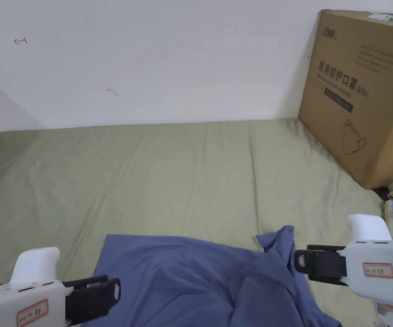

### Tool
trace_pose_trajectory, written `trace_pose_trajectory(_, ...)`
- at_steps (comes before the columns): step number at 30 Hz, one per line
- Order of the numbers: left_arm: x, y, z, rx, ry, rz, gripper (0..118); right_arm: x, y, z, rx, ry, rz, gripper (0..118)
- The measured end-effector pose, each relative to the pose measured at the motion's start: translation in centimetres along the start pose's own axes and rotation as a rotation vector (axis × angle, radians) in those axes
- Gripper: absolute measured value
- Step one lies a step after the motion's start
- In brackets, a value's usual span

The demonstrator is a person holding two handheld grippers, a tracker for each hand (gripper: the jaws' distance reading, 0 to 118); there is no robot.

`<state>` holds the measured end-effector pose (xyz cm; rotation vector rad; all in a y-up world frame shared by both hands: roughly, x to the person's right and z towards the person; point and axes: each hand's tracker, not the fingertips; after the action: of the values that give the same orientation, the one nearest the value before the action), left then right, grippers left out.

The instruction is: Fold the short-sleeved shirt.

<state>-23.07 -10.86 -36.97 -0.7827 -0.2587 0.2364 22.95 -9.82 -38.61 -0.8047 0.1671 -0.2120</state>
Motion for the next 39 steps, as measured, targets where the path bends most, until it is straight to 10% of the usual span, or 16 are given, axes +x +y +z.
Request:
trace_pose_trajectory(1,0.0,0.4,-0.4,0.005,-0.005,0.003,0,0.2,0.4,-0.6,0.002,0.007,-0.013,0)
trace_pose_trajectory(12,-7.3,11.1,-18.2,-0.284,0.132,0.029,0,3.2,1.9,-6.5,-0.057,0.027,-0.136,0)
trace_pose_trajectory(13,-7.9,11.5,-20.1,-0.304,0.145,0.025,4,2.9,1.7,-6.7,-0.066,0.015,-0.131,0)
trace_pose_trajectory(16,-9.2,12.0,-25.0,-0.348,0.226,-0.014,109,4.0,1.4,-8.0,-0.103,0.002,-0.165,0)
trace_pose_trajectory(23,-9.3,10.5,-29.8,-0.427,0.255,-0.113,115,7.0,1.6,-10.2,-0.134,-0.063,-0.177,0)
trace_pose_trajectory(25,-9.1,10.7,-29.9,-0.395,0.266,-0.129,109,7.9,1.8,-10.6,-0.138,-0.076,-0.194,0)
trace_pose_trajectory(28,-7.6,10.3,-26.6,-0.271,0.262,-0.111,14,8.7,2.1,-11.6,-0.142,-0.085,-0.163,0)
trace_pose_trajectory(29,-7.5,10.3,-25.4,-0.188,0.251,-0.119,4,9.0,2.4,-12.2,-0.142,-0.086,-0.152,0)
trace_pose_trajectory(31,-7.3,9.4,-24.0,-0.173,0.255,-0.126,4,9.5,3.1,-13.7,-0.155,-0.086,-0.154,8)
trace_pose_trajectory(34,-8.8,8.6,-22.6,-0.191,0.256,-0.091,4,10.3,4.2,-16.4,-0.216,-0.056,-0.222,109)
trace_pose_trajectory(39,-11.1,7.7,-21.2,-0.203,0.259,-0.011,4,10.4,5.6,-20.4,-0.265,-0.085,-0.216,113)
